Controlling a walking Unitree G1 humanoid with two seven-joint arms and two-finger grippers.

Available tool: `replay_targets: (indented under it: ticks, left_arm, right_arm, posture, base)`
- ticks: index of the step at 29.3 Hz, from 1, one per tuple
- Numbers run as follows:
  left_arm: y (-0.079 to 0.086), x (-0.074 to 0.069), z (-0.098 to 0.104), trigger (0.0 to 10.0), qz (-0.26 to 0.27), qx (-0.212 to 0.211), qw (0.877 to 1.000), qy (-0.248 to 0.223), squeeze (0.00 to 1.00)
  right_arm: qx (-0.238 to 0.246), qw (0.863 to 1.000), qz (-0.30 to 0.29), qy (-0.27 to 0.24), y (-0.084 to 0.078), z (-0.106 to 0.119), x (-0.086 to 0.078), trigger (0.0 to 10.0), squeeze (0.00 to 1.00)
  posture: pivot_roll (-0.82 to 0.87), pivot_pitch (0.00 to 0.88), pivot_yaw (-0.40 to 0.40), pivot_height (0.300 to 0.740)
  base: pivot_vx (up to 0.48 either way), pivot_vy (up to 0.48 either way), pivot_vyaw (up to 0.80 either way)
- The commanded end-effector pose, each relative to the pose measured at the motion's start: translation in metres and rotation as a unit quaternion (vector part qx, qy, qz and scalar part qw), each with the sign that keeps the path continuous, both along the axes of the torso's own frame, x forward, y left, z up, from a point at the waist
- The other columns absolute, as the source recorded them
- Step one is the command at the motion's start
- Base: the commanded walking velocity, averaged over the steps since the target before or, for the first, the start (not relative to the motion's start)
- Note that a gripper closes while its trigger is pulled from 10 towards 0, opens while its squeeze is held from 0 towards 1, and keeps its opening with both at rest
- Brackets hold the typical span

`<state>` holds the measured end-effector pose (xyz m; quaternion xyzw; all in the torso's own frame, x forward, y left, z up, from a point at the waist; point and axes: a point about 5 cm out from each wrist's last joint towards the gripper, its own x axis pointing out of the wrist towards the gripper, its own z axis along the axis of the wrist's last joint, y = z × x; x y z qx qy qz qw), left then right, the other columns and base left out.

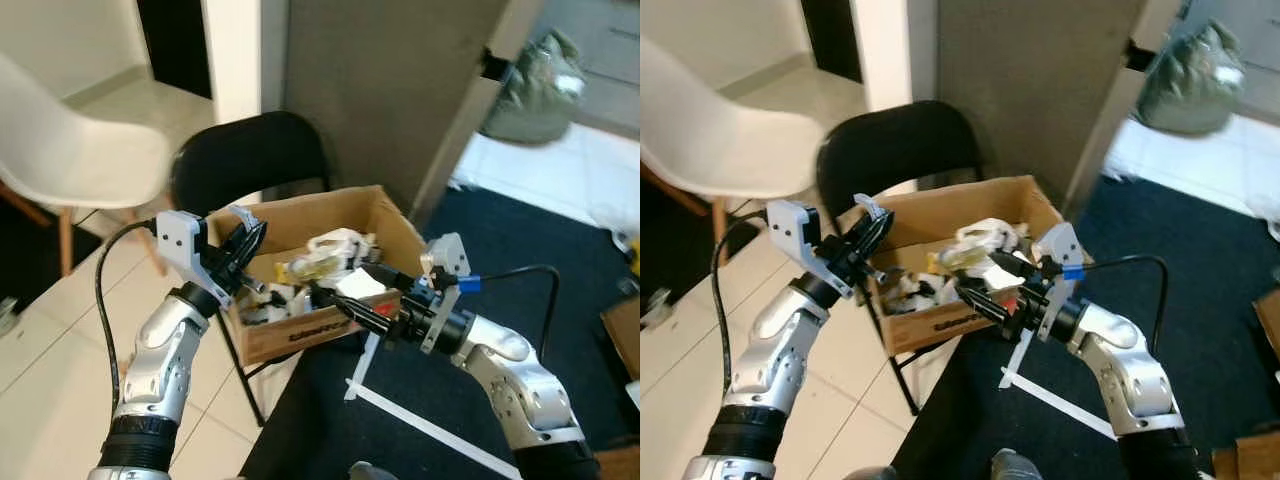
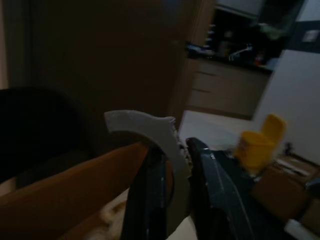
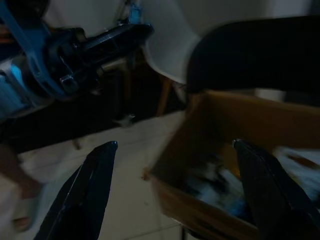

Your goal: Picking trash to rubbish bin

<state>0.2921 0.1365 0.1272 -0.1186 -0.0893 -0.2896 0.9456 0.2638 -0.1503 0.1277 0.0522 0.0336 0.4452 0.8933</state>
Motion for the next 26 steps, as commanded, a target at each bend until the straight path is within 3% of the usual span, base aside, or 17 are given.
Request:
replay_targets:
  ticks: [1,8,26]
  left_arm:
    - [-0.0048,-0.0008,-0.0002,10.0,-0.009,-0.002,1.0,0.001,0.0]
    - [-0.0048,-0.0006,-0.0003,10.0,-0.008,-0.003,1.0,0.002,0.0]
    - [-0.005,0.0012,-0.0038,10.0,-0.011,-0.023,0.999,0.025,0.0]
  right_arm:
    - [-0.003,1.0,-0.006,-0.003,-0.004,0.0015,0.0004,10.0,0.0]
    - [-0.002,1.0,-0.006,-0.006,-0.0039,0.0022,0.0004,10.0,0.0]
    - [-0.003,1.0,-0.005,-0.008,-0.0042,0.0014,-0.0001,10.0,0.0]
  posture:
    - [-0.01,0.0,-0.021,0.74]
    - [-0.01,0.0,-0.021,0.74]
    - [-0.01,0.0,-0.027,0.74]
  base:
    - [0.42,0.0,0.0]
    - [0.41,0.0,0.0]
    - [0.0,0.0,0.0]
